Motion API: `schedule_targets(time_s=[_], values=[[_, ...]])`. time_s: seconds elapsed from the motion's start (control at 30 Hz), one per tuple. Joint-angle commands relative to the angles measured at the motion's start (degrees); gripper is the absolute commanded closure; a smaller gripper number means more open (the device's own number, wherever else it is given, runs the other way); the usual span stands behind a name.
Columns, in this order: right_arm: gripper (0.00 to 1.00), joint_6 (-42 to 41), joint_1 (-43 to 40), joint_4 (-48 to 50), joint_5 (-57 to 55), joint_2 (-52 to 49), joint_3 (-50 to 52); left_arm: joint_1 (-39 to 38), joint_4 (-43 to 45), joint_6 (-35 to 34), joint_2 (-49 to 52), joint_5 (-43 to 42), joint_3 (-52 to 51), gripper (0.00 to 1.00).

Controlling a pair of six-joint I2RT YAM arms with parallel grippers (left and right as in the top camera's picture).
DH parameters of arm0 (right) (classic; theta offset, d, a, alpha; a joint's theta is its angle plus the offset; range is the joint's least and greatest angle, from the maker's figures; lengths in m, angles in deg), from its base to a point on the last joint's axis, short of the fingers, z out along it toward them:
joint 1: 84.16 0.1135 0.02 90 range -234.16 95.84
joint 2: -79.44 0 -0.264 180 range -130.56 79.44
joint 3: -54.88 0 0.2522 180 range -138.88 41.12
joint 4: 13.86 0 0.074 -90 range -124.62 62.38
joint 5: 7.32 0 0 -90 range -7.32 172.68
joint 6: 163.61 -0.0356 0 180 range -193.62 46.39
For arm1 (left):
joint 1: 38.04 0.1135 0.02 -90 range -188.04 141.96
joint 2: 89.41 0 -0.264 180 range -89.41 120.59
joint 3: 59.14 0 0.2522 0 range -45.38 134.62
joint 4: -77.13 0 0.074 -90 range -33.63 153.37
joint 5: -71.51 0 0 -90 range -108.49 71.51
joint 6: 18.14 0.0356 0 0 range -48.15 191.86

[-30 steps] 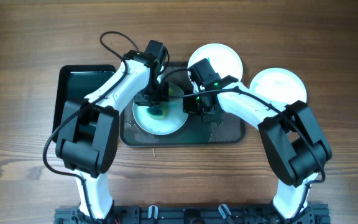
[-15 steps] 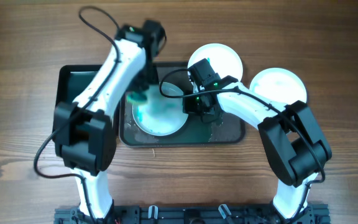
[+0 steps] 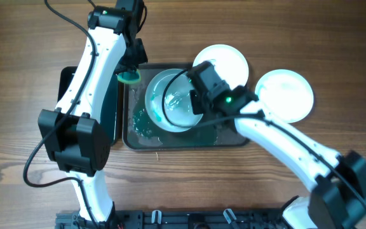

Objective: Clean dirty plates on tray and stack at the side
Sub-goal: 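Lift the plate with the right gripper and stack it on the first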

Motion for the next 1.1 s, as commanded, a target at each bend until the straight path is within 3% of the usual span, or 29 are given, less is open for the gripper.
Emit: schedule_targets(time_s=[0.0, 0.3, 0.43, 0.67, 0.8, 0.93, 1.07], values=[[0.96, 2.89, 5.29, -2.05, -25.53, 4.11, -0.83, -0.11, 0.52, -0.94, -0.07, -1.62, 0.79, 0.96], [0.96, 12.57, 19.47, -0.52, -65.57, 5.53, -0.83, -0.09, 0.74, -0.94, -0.07, -1.81, 0.79, 0.96], [0.96, 18.12, 23.06, 3.96, -72.65, 5.53, -0.83, -0.09, 0.92, -0.94, -0.07, -1.81, 0.79, 0.96], [0.96, 35.8, 23.76, 20.15, -72.63, 5.53, -0.81, -0.11, 0.83, -0.94, -0.07, -1.81, 0.79, 0.96], [0.96, 33.44, 23.63, 20.87, -72.3, 5.53, -0.46, -0.09, 0.76, -0.94, -0.07, -1.81, 0.79, 0.96], [0.96, 27.32, 22.62, 16.44, -64.67, 5.53, 1.36, -0.11, 0.76, -0.94, -0.07, -1.81, 0.79, 0.96], [0.96, 5.14, 18.51, 2.05, -42.29, 5.53, 1.73, -0.11, 0.74, -0.94, -0.07, -1.81, 0.79, 0.96]])
